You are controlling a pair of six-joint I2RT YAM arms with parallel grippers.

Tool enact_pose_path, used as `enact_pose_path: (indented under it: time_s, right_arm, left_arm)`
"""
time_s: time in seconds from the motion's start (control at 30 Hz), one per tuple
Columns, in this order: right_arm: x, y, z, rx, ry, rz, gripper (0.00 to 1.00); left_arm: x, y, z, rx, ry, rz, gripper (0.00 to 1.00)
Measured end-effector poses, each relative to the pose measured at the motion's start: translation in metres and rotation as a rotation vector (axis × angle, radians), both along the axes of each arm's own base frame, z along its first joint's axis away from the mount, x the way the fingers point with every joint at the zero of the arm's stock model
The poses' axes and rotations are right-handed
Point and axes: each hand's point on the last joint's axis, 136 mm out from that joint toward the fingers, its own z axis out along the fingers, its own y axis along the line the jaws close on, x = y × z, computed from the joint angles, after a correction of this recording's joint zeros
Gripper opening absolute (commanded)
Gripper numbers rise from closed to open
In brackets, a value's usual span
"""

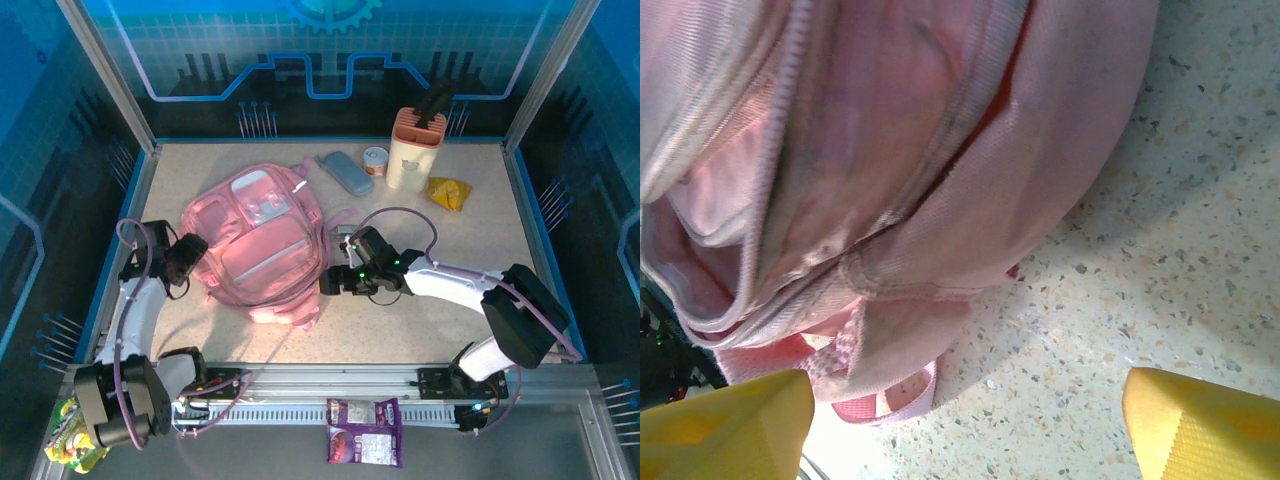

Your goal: Pack the student bag

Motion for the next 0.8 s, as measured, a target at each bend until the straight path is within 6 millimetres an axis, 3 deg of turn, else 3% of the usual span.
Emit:
enact_pose_path:
  time_s: [0.27,0.6,0.7,0.8]
  right_arm:
    - [0.003,0.006,0.002,0.012,0.013,-0.001,0.82]
    - [0.012,0.017,0.004,0.02,0.011,0.004,0.82]
    - [0.019,0.024,0.006,0.024,0.006,0.004,0.82]
    - [0.027,0.03,0.008,0.031,-0.002,0.004,0.81]
  left_arm:
    - [-0.002,0.013,-0.034,-0.028,0.063,0.049,0.55]
    - [-0.001,0.009,-0.069,-0.091,0.099,0.063,0.48]
    - [-0.001,0.007,-0.077,-0.108,0.102,0.071,0.4]
    - [0.002,0.006,-0.078,-0.117,0.077,0.069,0.24]
